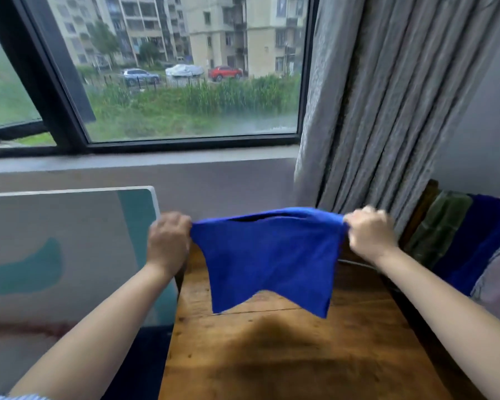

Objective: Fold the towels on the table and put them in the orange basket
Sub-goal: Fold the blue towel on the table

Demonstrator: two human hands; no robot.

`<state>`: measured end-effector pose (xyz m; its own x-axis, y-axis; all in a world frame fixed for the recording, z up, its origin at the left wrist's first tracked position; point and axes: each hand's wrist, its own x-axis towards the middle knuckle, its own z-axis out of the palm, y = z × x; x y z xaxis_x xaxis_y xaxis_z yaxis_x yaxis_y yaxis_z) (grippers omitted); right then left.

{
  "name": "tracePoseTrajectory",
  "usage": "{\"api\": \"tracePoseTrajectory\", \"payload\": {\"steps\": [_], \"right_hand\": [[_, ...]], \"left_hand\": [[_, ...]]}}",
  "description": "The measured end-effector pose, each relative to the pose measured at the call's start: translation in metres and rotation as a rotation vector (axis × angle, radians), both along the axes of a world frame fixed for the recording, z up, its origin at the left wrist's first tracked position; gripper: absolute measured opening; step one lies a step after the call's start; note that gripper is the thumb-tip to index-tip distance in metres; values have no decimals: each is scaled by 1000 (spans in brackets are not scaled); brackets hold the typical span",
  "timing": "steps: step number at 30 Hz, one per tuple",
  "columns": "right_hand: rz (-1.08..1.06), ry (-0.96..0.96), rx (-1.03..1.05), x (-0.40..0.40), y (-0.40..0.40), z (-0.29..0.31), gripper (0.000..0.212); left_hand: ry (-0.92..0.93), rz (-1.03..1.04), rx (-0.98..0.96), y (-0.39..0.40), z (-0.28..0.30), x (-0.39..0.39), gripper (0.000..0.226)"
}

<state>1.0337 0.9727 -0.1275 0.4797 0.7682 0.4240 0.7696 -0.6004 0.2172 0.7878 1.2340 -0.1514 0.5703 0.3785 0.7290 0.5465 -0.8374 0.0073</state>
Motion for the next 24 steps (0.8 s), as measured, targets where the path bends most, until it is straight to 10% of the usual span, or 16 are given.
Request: {"api": "tracePoseTrajectory", "payload": {"steps": [4, 7, 11, 16, 20, 24], "right_hand": [[-65, 146, -441, -7, -2, -16, 15], [-21, 101, -46, 1, -2, -12, 8], [-131, 165, -273, -8, -5, -6, 26], [-95, 72, 143, -3, -12, -13, 7], [-76, 195, -73, -19, -22, -49, 22], [-85, 159, 226, -10, -23, -35, 15]], "left_hand": [[384, 8, -21, -5, -26, -10, 15], [337, 51, -159, -7, -21, -8, 22], [389, 41, -160, -11, -26, -9, 22], [330, 46, -143, -16, -17, -9, 24], [446, 44, -100, -27, -41, -13, 28], [265, 33, -49, -22, -33, -15, 11]]}}
